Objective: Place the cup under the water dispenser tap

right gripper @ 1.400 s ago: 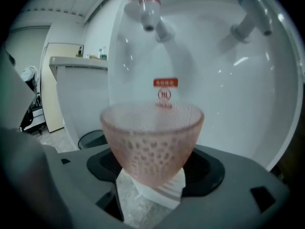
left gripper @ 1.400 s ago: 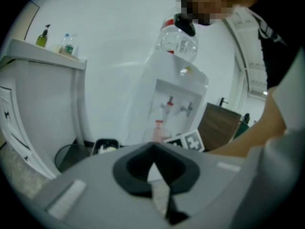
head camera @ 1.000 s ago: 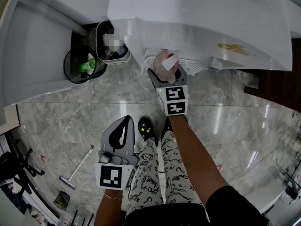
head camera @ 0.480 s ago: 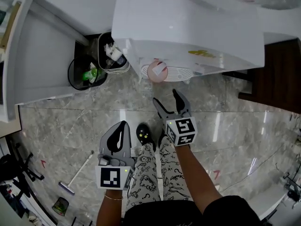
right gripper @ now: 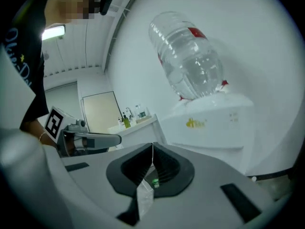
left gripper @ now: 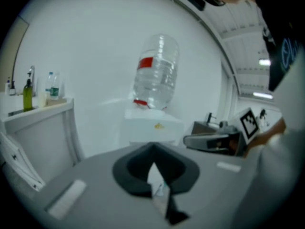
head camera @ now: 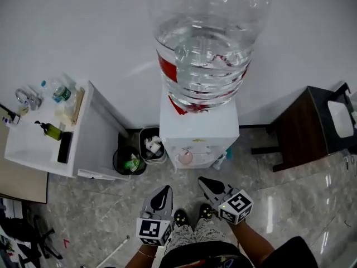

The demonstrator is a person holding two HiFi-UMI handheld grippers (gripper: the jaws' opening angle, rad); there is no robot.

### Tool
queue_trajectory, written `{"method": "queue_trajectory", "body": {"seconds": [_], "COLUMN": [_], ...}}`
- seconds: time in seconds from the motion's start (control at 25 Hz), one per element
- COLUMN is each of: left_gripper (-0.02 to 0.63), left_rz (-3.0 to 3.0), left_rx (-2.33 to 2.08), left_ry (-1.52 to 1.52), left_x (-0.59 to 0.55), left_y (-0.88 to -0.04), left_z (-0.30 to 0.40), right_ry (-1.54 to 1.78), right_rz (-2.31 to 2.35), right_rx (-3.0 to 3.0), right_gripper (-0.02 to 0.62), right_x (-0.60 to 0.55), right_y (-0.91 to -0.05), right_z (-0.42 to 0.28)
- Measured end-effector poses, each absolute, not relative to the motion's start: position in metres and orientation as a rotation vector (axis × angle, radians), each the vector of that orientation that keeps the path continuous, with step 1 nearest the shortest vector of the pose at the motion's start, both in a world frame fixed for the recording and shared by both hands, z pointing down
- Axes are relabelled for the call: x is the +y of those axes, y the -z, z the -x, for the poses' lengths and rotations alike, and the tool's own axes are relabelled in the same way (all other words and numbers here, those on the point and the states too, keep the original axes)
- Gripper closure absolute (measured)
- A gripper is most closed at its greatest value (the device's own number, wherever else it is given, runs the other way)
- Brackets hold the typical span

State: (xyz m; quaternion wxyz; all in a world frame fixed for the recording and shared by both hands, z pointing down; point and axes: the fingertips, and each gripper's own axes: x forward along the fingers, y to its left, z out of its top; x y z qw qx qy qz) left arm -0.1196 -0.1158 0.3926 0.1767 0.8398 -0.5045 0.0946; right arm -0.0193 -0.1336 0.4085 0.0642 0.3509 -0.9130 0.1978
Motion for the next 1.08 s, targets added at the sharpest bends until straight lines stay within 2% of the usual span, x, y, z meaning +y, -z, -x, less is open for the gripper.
{"method": "queue_trajectory", "body": {"seconds": [0.16,0.32,1.08], "left_gripper": [0.609,0.609,0.609], "left_rz": [-2.329,-2.458,-2.634], "left_rx": [-1.492,-1.51,-1.556], "left_ry": [-0.123,-0.223,-0.303], "left_x": [-0.109,-0.101,-0.12], "left_y": [-0.338,-0.312,-0.286], "left_z": [0.127,0.117,0.11], "right_ry": [-0.51,-0.473,-0.522], "right_rz": [-1.082,-1.079,-1.171], "right_rx": [-2.775,-2.79,-2.781], "right_gripper": [0.58,0.58,0.58], "right_x": [-0.13,-0.117,-0.125], "right_y": [-0.335,-0.307,-0.309], "right_z": [0.006,0.001,-0.011]}}
